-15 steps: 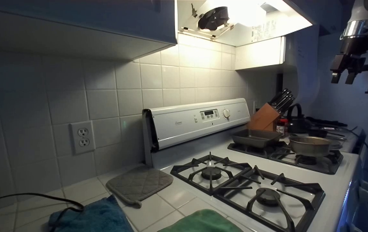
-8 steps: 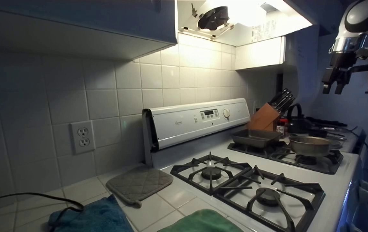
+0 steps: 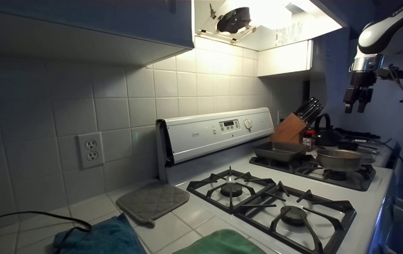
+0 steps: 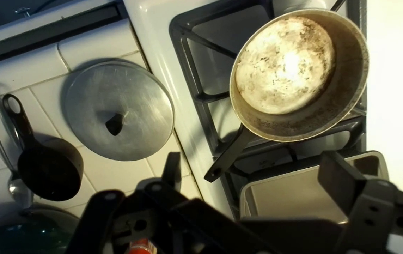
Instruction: Put the lid on the pot
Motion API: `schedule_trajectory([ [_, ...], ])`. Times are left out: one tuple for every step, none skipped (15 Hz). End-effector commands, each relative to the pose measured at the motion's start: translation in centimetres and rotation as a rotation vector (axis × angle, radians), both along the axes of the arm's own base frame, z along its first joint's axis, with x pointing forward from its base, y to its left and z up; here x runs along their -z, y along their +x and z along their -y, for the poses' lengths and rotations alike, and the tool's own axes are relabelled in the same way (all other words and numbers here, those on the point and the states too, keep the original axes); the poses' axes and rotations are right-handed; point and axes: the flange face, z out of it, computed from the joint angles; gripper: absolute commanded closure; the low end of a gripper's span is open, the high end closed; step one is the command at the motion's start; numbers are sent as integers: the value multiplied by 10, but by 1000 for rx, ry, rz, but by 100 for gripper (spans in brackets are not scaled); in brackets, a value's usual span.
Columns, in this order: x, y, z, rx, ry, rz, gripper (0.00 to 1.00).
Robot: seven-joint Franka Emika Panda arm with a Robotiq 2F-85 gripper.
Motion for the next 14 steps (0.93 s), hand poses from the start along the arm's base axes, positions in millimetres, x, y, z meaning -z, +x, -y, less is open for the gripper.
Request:
schedule_trajectory([
  [18, 21, 21, 31, -36, -15, 0],
  [23, 24, 26, 39, -38, -22, 0],
  [29, 24, 31, 54, -35, -34, 0],
  [35, 25, 36, 66, -31, -44, 0],
  [41, 24, 42, 80, -16, -58, 0],
  [47, 24, 48, 93, -5, -71, 0],
  [52, 24, 53, 111, 2, -83, 0],
  [57, 25, 57, 134, 1, -91, 0],
  [61, 25, 62, 172, -2, -101, 0],
  [65, 26, 65, 193, 0, -107, 0],
  [60, 18, 56, 138, -16, -96, 0],
  [64, 19, 59, 154, -16, -102, 0],
  [66, 20, 61, 162, -17, -105, 0],
  [62, 22, 59, 184, -22, -94, 0],
])
